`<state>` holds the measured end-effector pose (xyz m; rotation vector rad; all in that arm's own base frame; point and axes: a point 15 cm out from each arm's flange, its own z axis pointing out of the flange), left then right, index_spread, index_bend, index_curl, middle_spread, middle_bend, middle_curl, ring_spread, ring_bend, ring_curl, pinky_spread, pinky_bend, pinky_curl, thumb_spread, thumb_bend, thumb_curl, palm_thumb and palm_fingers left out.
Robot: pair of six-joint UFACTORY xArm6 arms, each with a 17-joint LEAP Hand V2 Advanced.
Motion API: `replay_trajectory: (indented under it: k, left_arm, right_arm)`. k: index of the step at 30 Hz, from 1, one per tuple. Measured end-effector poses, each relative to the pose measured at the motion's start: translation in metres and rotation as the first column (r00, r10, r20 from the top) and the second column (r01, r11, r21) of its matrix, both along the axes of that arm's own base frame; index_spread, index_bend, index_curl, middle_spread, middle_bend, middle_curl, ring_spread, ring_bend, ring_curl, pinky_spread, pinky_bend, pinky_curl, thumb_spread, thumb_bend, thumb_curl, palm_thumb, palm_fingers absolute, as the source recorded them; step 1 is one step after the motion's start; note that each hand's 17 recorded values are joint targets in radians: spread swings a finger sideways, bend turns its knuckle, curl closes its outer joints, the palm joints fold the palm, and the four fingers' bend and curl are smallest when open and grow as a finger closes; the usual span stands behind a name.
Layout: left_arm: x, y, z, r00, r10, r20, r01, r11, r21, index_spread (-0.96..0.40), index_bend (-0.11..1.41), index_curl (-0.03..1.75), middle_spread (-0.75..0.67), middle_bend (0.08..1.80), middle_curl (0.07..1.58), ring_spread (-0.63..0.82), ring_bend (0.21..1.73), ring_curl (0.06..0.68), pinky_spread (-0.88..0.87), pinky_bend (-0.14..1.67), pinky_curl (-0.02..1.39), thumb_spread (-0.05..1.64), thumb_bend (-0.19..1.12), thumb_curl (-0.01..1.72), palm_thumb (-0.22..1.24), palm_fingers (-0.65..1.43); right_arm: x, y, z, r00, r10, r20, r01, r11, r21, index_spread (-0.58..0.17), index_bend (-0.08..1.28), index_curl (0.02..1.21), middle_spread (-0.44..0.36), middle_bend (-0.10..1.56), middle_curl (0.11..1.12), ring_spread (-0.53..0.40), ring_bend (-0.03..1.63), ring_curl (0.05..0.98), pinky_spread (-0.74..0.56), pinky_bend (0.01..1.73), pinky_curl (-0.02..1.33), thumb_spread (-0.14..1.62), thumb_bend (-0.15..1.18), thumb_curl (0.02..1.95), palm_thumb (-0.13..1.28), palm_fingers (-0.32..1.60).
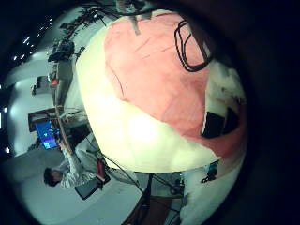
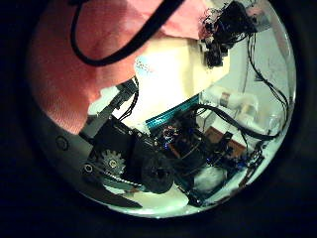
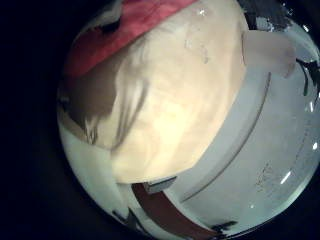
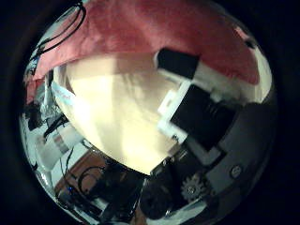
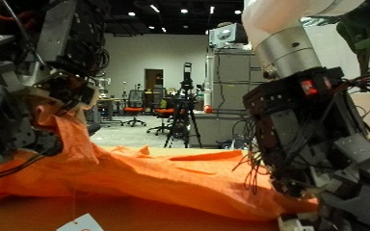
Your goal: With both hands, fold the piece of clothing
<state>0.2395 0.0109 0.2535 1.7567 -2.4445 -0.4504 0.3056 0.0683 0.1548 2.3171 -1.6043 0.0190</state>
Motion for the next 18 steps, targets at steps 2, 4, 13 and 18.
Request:
replay_trajectory:
  k: [2,4,13,18]
  left_arm:
    - [-0.006,0.000,0.006,0.999,-0.020,-0.030,0.020,1.000,0.000,-0.61,0.47,1.21,-0.62,0.77,1.38,-0.41,1.54,0.622,-0.57,1.48,0.66,0.98,-0.01,0.84,0.93,0.75]
    - [-0.012,0.001,0.013,0.998,-0.035,-0.056,0.035,0.999,-0.002,-0.61,0.46,1.23,-0.62,0.77,1.39,-0.41,1.54,0.620,-0.57,1.48,0.66,0.98,-0.01,0.84,0.92,0.76]
    - [-0.029,0.008,0.064,0.986,-0.072,-0.153,0.072,0.997,-0.010,-0.61,0.41,1.28,-0.61,0.75,1.41,-0.41,1.52,0.607,-0.56,1.47,0.64,0.98,-0.01,0.84,0.91,0.78]
    - [-0.015,0.015,0.095,0.971,-0.076,-0.227,0.082,0.996,0.018,-0.61,0.38,1.30,-0.61,0.74,1.42,-0.41,1.52,0.602,-0.56,1.47,0.63,0.98,-0.01,0.84,0.90,0.79]
  right_arm:
    - [-0.007,-0.005,0.015,1.000,-0.007,0.003,0.007,1.000,-0.004,-0.315,0.97,0.66,-0.158,1.14,0.68,-0.251,1.22,0.569,-0.34,1.22,0.54,1.07,0.11,0.48,1.03,1.28]
    - [-0.018,-0.012,0.031,1.000,-0.017,-0.003,0.017,1.000,-0.014,-0.302,1.01,0.69,-0.155,1.19,0.70,-0.245,1.26,0.593,-0.32,1.26,0.56,1.07,0.10,0.50,1.04,1.23]
    - [-0.050,-0.028,0.124,0.998,-0.040,0.046,0.040,0.999,-0.006,-0.266,1.10,0.75,-0.142,1.29,0.73,-0.230,1.34,0.655,-0.26,1.33,0.64,1.09,0.05,0.56,1.06,1.14]
    - [-0.021,-0.019,0.166,0.988,-0.054,0.146,0.050,0.998,0.036,-0.255,1.11,0.76,-0.137,1.31,0.73,-0.226,1.34,0.668,-0.26,1.33,0.66,1.10,0.03,0.59,1.06,1.14]
